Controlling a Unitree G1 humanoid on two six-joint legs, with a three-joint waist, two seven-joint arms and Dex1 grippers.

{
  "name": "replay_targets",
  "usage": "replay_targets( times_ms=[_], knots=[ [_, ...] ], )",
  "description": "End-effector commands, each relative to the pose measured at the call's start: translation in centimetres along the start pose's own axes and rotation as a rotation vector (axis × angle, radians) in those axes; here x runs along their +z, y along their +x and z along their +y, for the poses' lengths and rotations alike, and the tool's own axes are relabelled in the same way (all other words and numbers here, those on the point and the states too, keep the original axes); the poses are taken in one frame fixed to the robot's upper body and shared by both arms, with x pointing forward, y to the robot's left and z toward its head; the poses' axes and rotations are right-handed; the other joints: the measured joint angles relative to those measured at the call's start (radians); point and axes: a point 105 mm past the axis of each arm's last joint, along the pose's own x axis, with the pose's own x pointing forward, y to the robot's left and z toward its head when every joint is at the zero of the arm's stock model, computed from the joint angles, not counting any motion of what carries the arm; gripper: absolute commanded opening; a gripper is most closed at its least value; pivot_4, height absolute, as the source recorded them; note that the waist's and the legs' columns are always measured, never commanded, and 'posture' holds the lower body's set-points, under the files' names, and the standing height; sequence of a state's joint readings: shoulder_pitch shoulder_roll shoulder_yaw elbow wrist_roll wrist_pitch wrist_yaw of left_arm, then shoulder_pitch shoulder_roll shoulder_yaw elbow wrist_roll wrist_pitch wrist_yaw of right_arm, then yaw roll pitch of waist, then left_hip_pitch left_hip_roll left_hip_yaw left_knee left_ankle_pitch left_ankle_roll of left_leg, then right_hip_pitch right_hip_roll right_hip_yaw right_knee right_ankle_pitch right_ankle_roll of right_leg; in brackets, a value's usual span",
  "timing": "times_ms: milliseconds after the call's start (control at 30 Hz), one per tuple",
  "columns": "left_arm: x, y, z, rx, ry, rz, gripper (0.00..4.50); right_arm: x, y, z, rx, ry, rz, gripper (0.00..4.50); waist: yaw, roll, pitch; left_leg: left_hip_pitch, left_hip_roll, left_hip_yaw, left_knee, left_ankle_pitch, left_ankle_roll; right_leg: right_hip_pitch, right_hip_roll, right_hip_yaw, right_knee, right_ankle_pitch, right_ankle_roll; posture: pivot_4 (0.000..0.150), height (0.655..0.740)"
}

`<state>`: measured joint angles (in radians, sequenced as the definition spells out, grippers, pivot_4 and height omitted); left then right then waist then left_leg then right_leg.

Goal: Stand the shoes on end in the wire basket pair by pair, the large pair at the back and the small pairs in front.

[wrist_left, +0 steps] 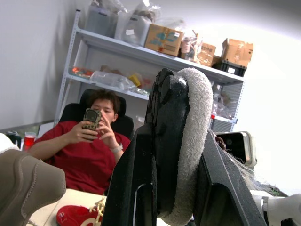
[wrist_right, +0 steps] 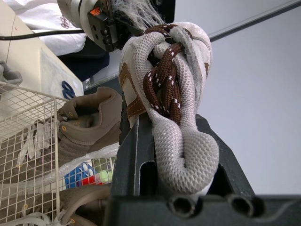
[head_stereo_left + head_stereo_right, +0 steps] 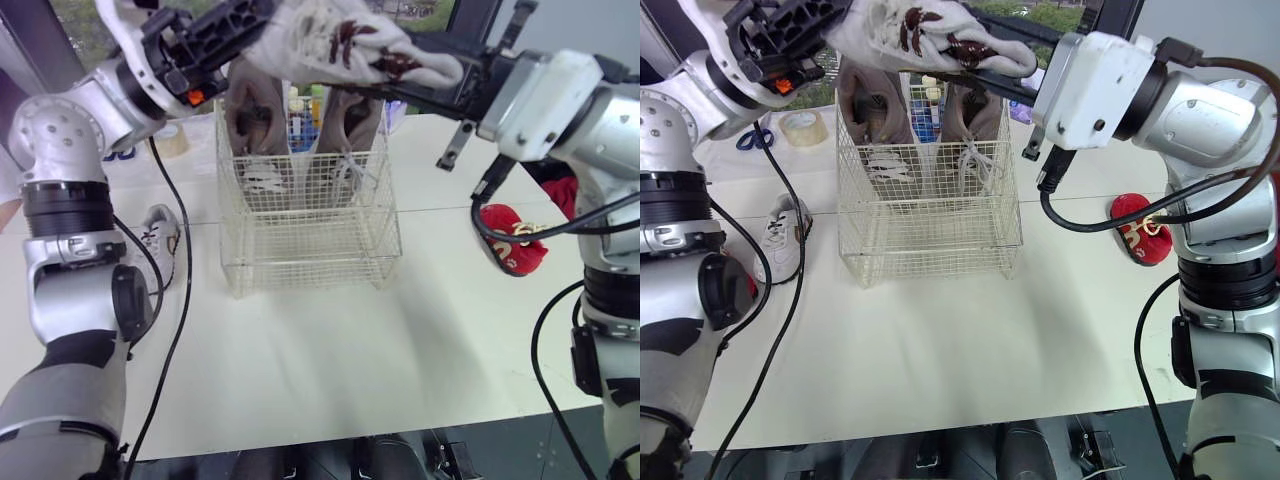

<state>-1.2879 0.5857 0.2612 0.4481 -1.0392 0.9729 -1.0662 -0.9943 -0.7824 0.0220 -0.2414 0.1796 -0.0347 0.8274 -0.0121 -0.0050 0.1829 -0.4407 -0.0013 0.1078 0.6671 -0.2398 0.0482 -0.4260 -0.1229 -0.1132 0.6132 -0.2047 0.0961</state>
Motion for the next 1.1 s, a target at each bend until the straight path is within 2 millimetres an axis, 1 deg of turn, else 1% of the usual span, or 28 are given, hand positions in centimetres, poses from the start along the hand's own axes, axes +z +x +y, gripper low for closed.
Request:
replay_targets(
  times_ms=[33,67,100,133,167,267,300,333,367,400,433,467,533,633,700,767,933,1100],
  knots=[
    [2.1,-0.7,-1.1,0.003,0.02,-0.132,0.28,-0.4,-1.2,-1.1,-0.089,0.099,0.026,2.66,0.001,0.0,0.0,0.0,0.0,0.0,0.0,0.0,0.0,0.0,0.0,0.0,0.0,0.0,0.0,0.15,0.74],
    [2.5,-1.1,-1.1,0.021,0.013,-0.172,0.28,-0.9,-1.6,-1.3,-0.123,0.15,0.044,3.2,0.001,0.0,0.0,0.0,0.0,0.0,0.0,0.0,0.0,0.0,0.0,0.0,0.0,0.0,0.0,0.15,0.74],
    [2.9,-1.6,-1.1,0.041,0.013,-0.229,0.28,-1.6,-2.4,-1.6,-0.183,0.239,0.058,3.63,0.001,0.0,0.0,0.0,0.0,0.0,0.0,0.0,0.0,0.0,0.0,0.0,0.0,0.0,0.0,0.15,0.74],
    [3.3,-2.1,-1.0,0.063,0.007,-0.29,0.28,-2.1,-3.0,-1.8,-0.242,0.325,0.062,4.19,0.001,0.0,0.0,0.0,0.0,-0.001,0.0,0.0,0.0,0.0,-0.001,0.0,0.0,0.0,0.0,0.15,0.74],
    [3.6,-2.5,-1.0,0.084,-0.003,-0.348,0.28,-2.5,-3.5,-2.0,-0.308,0.41,0.053,4.47,0.001,-0.001,0.0,0.0,0.0,-0.001,0.0,0.0,0.0,0.001,-0.001,0.0,0.0,0.0,0.0,0.15,0.74],
    [3.5,-3.0,-1.3,0.112,-0.013,-0.463,0.28,-2.8,-3.9,-2.1,-0.477,0.734,-0.052,4.47,0.001,-0.001,0.0,0.0,0.0,-0.002,0.0,0.0,0.0,0.001,-0.002,0.0,0.001,0.0,0.0,0.15,0.74],
    [3.3,-2.9,-1.4,0.114,-0.018,-0.507,0.28,-3.0,-3.8,-2.3,-0.567,0.928,-0.145,4.47,0.001,-0.001,0.0,0.0,0.0,-0.002,0.0,0.0,-0.001,0.001,-0.002,0.0,0.001,0.0,0.0,0.15,0.74],
    [3.1,-2.8,-1.6,0.117,-0.018,-0.54,0.28,-2.8,-3.4,-2.1,-0.619,1.12,-0.247,4.47,0.001,-0.001,0.0,0.001,0.0,-0.003,0.0,0.0,-0.001,0.001,-0.002,0.0,0.001,0.0,0.0,0.15,0.74],
    [3.0,-2.8,-1.6,0.12,-0.031,-0.588,0.28,-2.5,-2.8,-1.8,-0.637,1.303,-0.358,4.47,0.001,-0.001,0.0,0.001,0.0,-0.003,0.0,0.001,-0.001,0.002,-0.002,0.0,0.001,0.001,-0.001,0.15,0.74],
    [2.8,-2.7,-1.6,0.124,-0.043,-0.625,0.28,-2.0,-2.3,-1.4,-0.633,1.442,-0.447,4.47,0.002,-0.001,0.0,0.001,0.0,-0.003,0.0,0.001,-0.002,0.002,-0.002,0.0,0.001,0.001,-0.001,0.15,0.74],
    [2.5,-2.6,-1.5,0.131,-0.051,-0.644,0.28,-1.6,-1.9,-1.1,-0.628,1.538,-0.506,4.47,0.001,-0.001,0.0,0.001,0.0,-0.004,0.0,0.001,-0.002,0.002,-0.002,0.0,0.001,0.001,-0.001,0.15,0.74],
    [2.2,-2.4,-1.5,0.135,-0.059,-0.657,0.28,-1.4,-1.6,-0.8,-0.636,1.597,-0.541,4.47,0.001,0.0,0.0,0.001,0.0,-0.004,0.0,0.001,-0.002,0.002,-0.002,0.0,0.001,0.001,-0.001,0.15,0.74],
    [1.5,-2.0,-1.4,0.143,-0.082,-0.667,0.28,-1.1,-0.9,-0.6,-0.641,1.679,-0.586,4.47,0.003,0.0,0.0,0.001,-0.001,-0.003,0.0,0.001,-0.001,0.002,-0.002,0.0,0.001,0.001,-0.001,0.15,0.74],
    [0.0,-1.3,-1.2,0.151,-0.127,-0.638,0.28,-0.4,0.4,-0.2,-0.608,1.726,-0.606,4.47,0.001,0.0,0.0,0.0,-0.002,-0.002,0.0,0.0,0.0,0.002,-0.001,0.0,0.001,0.001,-0.001,0.15,0.74],
    [-1.0,-1.0,-1.0,0.162,-0.149,-0.609,0.28,0.0,0.8,-0.2,-0.583,1.736,-0.632,4.47,0.002,0.0,0.0,0.0,-0.002,-0.002,0.0,0.0,0.0,0.002,-0.001,0.0,0.001,0.001,-0.001,0.15,0.74],
    [-1.6,-0.9,-0.9,0.172,-0.164,-0.597,0.28,0.4,1.0,-0.3,-0.56,1.737,-0.648,4.47,0.001,0.0,0.0,0.0,-0.002,-0.002,0.0,0.0,0.0,0.002,-0.001,0.0,0.001,0.001,-0.001,0.15,0.74],
    [-3.3,-0.2,-0.7,0.18,-0.186,-0.537,0.28,0.6,1.5,-0.1,-0.541,1.737,-0.646,4.47,0.0,0.0,0.0,0.0,-0.001,-0.002,0.0,0.0,0.001,0.002,0.0,0.0,0.001,0.001,-0.001,0.15,0.74],
    [-4.9,0.1,-0.6,0.185,-0.212,-0.497,0.28,0.9,1.8,-0.5,-0.545,1.721,-0.656,4.47,0.001,0.0,0.0,0.0,-0.001,-0.003,0.0,0.0,0.001,0.002,0.0,0.0,0.001,0.001,-0.001,0.15,0.74]
  ],
)
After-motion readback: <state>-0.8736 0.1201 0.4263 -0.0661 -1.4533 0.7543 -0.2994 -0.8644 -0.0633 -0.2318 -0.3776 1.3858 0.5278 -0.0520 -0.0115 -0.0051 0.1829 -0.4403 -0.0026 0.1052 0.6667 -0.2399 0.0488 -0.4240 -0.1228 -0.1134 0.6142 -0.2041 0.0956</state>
